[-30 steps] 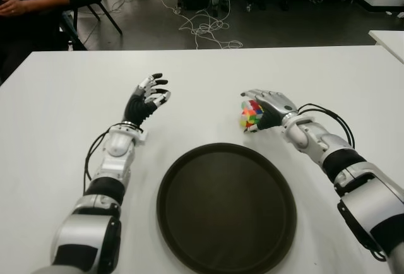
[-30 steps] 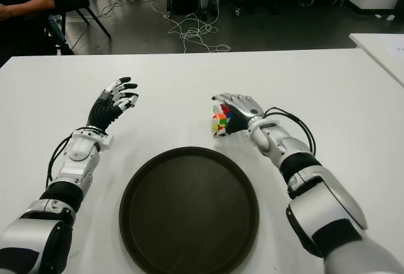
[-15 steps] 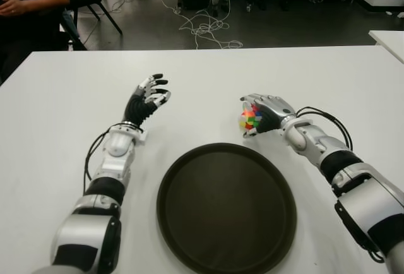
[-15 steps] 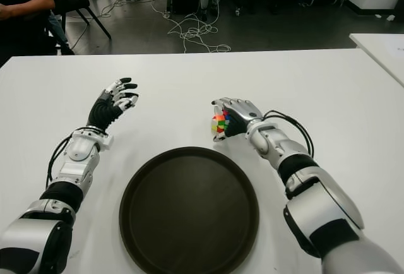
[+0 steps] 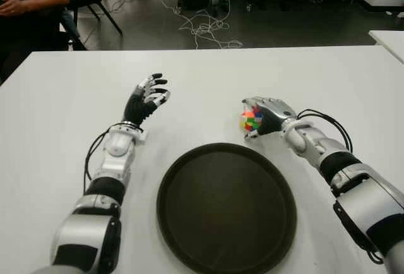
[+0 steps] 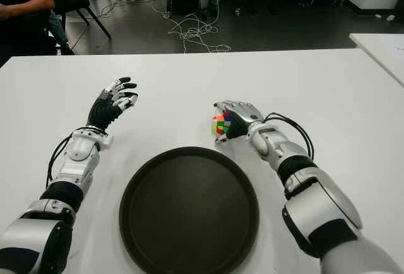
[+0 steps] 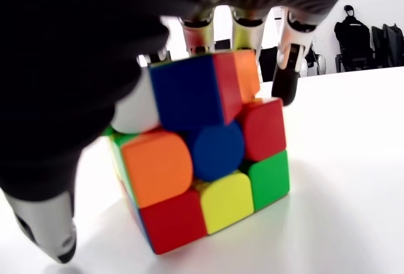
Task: Pick up the Rubik's Cube and put it in the plate
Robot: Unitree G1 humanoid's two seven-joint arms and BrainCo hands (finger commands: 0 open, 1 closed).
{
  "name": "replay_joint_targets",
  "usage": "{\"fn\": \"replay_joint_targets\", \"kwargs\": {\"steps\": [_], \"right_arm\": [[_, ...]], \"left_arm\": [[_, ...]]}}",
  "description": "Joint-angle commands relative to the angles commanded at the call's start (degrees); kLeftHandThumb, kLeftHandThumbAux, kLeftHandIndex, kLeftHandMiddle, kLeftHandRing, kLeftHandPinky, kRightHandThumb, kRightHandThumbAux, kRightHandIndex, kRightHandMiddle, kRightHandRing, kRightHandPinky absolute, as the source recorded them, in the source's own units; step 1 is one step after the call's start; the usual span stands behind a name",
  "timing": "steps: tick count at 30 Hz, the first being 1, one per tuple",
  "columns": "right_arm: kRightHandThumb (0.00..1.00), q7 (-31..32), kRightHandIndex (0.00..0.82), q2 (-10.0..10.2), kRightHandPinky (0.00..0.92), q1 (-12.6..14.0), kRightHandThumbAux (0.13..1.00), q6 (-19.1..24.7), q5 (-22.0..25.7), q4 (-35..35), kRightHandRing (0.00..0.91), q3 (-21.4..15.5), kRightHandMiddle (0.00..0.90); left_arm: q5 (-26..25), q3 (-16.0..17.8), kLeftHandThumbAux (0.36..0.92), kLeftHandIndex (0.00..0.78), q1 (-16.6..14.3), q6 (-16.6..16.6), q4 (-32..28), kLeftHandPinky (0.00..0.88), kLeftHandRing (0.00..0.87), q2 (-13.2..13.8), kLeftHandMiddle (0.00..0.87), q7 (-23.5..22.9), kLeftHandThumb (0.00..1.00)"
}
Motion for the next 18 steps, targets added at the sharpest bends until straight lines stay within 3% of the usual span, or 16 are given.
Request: {"fn": "replay_joint_targets", "kwargs": {"steps": [18], "right_arm": [[0.000,0.6,0.161,0.7,0.206,0.0,0.727,0.7,1.2,1.0,0.209,-0.8,0.198]], "left_arm": [[-0.5,0.1,0.663,0.176,0.1,0.0,-0.3,0.336,0.268,-0.1,0.231,-0.5,0.133]]}}
